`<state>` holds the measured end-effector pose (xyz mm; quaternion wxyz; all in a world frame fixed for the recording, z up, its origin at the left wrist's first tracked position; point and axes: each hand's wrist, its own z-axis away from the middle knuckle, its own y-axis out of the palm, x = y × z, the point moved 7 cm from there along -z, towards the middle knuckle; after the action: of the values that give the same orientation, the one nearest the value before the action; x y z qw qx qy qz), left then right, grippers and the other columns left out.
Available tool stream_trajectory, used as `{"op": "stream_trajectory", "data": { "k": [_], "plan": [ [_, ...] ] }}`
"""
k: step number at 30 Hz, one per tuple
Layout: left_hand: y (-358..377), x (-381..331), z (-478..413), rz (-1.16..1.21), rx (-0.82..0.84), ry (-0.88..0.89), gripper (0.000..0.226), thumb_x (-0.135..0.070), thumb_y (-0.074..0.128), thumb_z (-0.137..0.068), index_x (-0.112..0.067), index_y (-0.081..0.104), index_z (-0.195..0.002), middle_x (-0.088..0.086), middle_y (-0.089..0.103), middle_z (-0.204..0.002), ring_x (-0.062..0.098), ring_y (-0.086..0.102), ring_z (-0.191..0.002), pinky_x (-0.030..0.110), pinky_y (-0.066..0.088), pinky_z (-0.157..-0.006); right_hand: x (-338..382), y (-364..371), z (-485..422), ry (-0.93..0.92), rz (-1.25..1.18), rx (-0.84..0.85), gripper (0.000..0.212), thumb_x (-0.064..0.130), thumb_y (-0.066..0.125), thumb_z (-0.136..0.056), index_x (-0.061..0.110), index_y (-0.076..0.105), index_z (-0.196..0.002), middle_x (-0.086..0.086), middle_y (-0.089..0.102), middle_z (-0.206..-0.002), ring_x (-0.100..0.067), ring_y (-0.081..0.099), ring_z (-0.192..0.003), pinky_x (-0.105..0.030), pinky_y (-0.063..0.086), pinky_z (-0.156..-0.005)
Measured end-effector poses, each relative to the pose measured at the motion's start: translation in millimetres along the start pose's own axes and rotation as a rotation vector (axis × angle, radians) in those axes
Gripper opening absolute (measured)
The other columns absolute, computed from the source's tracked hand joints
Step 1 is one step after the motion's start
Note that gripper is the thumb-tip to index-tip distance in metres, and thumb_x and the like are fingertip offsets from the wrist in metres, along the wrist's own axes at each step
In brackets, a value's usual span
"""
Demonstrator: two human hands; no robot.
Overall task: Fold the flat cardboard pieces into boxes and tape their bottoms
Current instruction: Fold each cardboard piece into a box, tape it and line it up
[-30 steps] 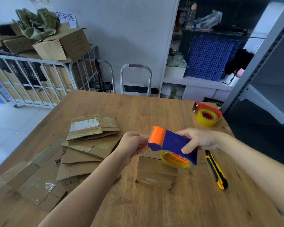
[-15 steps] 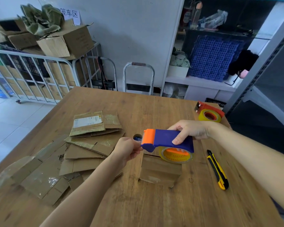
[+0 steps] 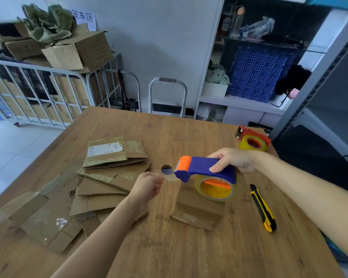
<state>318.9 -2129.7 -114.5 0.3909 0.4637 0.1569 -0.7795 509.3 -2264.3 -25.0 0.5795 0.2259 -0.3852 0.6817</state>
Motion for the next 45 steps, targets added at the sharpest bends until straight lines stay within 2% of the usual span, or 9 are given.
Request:
{"op": "stream_trajectory", "data": {
  "k": [3,8,14,28,34,38,40,43,45],
  "plan": [
    [4.6,7.5,-0.2,-0.126,-0.029,0.032,0.048,-0.002,0.071,-0.076,-0.007,0.049,-0.118,0.008,0.059,-0.104,0.019,0.059,-0.094,0.030,0.050,-0.076,-5.7,4.3,-2.6,-0.031,-0.123,-0.024,0.052,0.023,0.069,-0.071,0.006,0.064,-0.120,-0.008,0.071,-0.096,-0.018,0.067,-0.082,-0.027,0.054,-0.071],
    [23.8,8.3,-0.2,-0.267,-0.144,0.093,0.073,-0.029,0.087,-0.066,-0.014,0.040,-0.119,0.001,0.053,-0.109,0.013,0.055,-0.095,0.027,0.047,-0.072,-3.1,5.3,-1.4,-0.031,-0.111,-0.021,0.052,0.024,0.070,-0.072,0.009,0.064,-0.121,-0.011,0.071,-0.103,-0.020,0.066,-0.088,-0.030,0.054,-0.075],
    [26.5,8.1,-3.9,-0.435,-0.258,0.171,0.064,-0.032,0.089,-0.062,-0.016,0.042,-0.103,0.002,0.054,-0.106,0.015,0.054,-0.094,0.030,0.049,-0.074,-4.8,3.5,0.8,-0.018,-0.028,-0.060,0.052,0.024,0.072,-0.070,0.009,0.066,-0.120,-0.015,0.070,-0.107,-0.023,0.066,-0.090,-0.030,0.054,-0.076],
    [37.8,-7.1,10.0,-0.643,-0.212,0.378,0.052,-0.023,0.081,-0.071,-0.013,0.048,-0.110,0.003,0.056,-0.101,0.017,0.055,-0.091,0.025,0.047,-0.071,-15.6,-0.4,30.4,0.021,0.121,-0.093,0.048,0.030,0.072,-0.071,0.014,0.068,-0.116,-0.010,0.072,-0.107,-0.019,0.067,-0.088,-0.031,0.053,-0.077],
    [30.3,3.0,16.9,-0.515,-0.154,0.271,0.043,-0.017,0.081,-0.074,-0.015,0.049,-0.103,0.003,0.058,-0.088,0.015,0.057,-0.080,0.026,0.048,-0.067,-2.9,11.6,23.8,0.075,0.259,-0.026,0.048,0.029,0.075,-0.072,0.008,0.067,-0.114,-0.010,0.072,-0.104,-0.019,0.068,-0.085,-0.026,0.055,-0.070],
    [21.9,17.4,17.5,-0.328,-0.029,0.120,0.041,-0.007,0.072,-0.079,-0.012,0.050,-0.114,0.008,0.061,-0.100,0.020,0.062,-0.094,0.038,0.056,-0.086,1.3,13.7,18.3,0.121,0.335,-0.022,0.034,0.020,0.074,-0.083,0.010,0.067,-0.114,-0.009,0.072,-0.106,-0.020,0.068,-0.089,-0.031,0.055,-0.076],
    [22.0,19.1,22.5,-0.182,0.009,0.066,0.031,-0.008,0.066,-0.084,-0.011,0.050,-0.110,0.009,0.059,-0.104,0.019,0.061,-0.097,0.034,0.056,-0.085,3.5,15.0,16.2,0.138,0.367,-0.014,0.033,0.020,0.073,-0.083,0.010,0.068,-0.114,-0.010,0.072,-0.106,-0.020,0.068,-0.088,-0.032,0.054,-0.076],
    [22.0,19.8,24.4,0.035,-0.055,-0.007,0.013,-0.020,0.059,-0.094,-0.011,0.050,-0.093,0.014,0.059,-0.097,0.021,0.063,-0.091,0.036,0.057,-0.084,6.4,18.5,12.2,0.152,0.408,-0.006,0.031,0.022,0.073,-0.083,0.011,0.068,-0.111,-0.009,0.072,-0.106,-0.022,0.069,-0.090,-0.032,0.055,-0.078],
    [15.5,19.6,21.0,-0.018,-0.166,0.001,0.014,-0.019,0.054,-0.097,-0.007,0.053,-0.090,0.012,0.059,-0.086,0.020,0.065,-0.079,0.039,0.059,-0.080,8.0,20.2,9.9,0.161,0.429,-0.001,0.029,0.024,0.074,-0.082,0.013,0.069,-0.108,-0.007,0.072,-0.105,-0.021,0.069,-0.091,-0.032,0.055,-0.078]
  ]
}}
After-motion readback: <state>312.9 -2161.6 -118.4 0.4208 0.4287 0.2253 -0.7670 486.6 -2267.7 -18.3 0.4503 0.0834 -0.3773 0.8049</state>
